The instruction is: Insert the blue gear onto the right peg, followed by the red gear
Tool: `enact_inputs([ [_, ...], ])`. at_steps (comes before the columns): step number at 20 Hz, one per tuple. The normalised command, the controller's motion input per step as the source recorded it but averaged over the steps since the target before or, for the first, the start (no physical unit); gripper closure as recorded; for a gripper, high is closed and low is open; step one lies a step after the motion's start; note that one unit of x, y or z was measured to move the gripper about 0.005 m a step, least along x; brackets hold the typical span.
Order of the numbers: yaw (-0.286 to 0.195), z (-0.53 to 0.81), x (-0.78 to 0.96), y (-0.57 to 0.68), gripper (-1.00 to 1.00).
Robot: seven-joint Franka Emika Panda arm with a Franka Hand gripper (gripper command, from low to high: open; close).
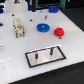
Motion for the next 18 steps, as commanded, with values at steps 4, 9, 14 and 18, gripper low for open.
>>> enact_inputs([
  [4,0.0,-0.16,-0.67,0.39,-1.0],
  [9,0.0,-0.22,-0.68,0.4,-1.0],
  [14,0.0,-0.4,-0.63,0.3,-1.0],
  [18,0.0,-0.49,-0.53,0.23,-1.0],
])
